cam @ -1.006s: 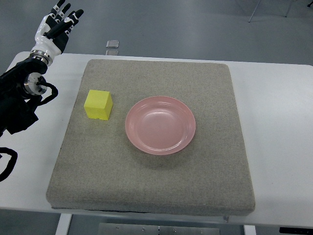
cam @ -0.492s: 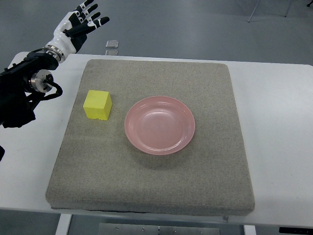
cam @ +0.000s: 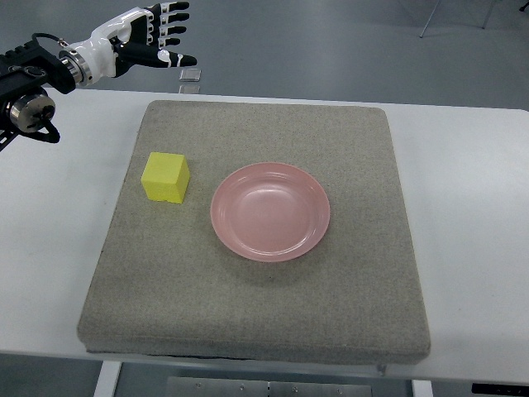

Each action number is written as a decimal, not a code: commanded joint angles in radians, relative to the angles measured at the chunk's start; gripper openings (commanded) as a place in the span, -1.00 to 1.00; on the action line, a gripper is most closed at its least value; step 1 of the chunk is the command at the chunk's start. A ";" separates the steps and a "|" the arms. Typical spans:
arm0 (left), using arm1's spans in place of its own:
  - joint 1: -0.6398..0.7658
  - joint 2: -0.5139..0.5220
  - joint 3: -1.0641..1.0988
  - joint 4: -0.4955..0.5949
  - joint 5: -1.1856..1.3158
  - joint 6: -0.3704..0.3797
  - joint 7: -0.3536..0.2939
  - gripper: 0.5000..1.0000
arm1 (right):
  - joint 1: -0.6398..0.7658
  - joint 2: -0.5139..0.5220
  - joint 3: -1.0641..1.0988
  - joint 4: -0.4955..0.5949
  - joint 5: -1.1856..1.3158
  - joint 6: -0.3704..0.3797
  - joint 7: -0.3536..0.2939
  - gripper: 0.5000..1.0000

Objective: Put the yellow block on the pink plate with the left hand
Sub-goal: 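Swing the left hand out over the yellow cube, then lower the left hand and close fingers around the yellow cube, then lift the yellow cube and carry it onto the pink plate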

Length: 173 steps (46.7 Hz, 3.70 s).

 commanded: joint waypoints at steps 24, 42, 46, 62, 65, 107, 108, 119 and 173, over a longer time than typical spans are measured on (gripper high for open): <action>-0.023 0.148 0.007 -0.242 0.701 -0.015 -0.007 0.96 | 0.001 0.000 0.000 0.000 0.000 0.000 0.000 0.69; -0.027 0.150 0.005 -0.243 0.941 -0.012 -0.080 0.95 | 0.000 0.000 0.000 0.000 0.000 0.000 0.000 0.69; -0.026 0.153 0.007 -0.249 0.959 -0.013 -0.095 0.95 | 0.000 0.000 0.000 0.000 0.000 0.000 0.000 0.69; 0.006 0.193 0.007 -0.285 1.085 -0.012 -0.130 0.95 | 0.000 0.000 0.000 0.000 0.000 0.000 0.000 0.69; 0.017 0.191 0.008 -0.289 1.085 -0.012 -0.132 0.95 | 0.000 0.000 0.000 0.000 0.000 0.000 0.000 0.69; 0.051 0.181 0.002 -0.277 1.145 0.014 -0.142 0.39 | 0.000 0.000 0.000 0.000 0.000 0.000 0.000 0.69; 0.051 0.181 0.004 -0.277 1.145 0.016 -0.142 0.33 | 0.000 0.000 0.000 0.000 0.000 0.000 0.000 0.69; 0.051 0.178 0.004 -0.272 1.151 0.022 -0.142 -0.65 | 0.000 0.000 0.000 0.000 0.000 0.000 0.000 0.69; -0.029 0.090 -0.070 -0.321 1.139 0.060 -0.141 -1.00 | 0.000 0.000 0.000 0.000 0.000 0.000 0.000 0.69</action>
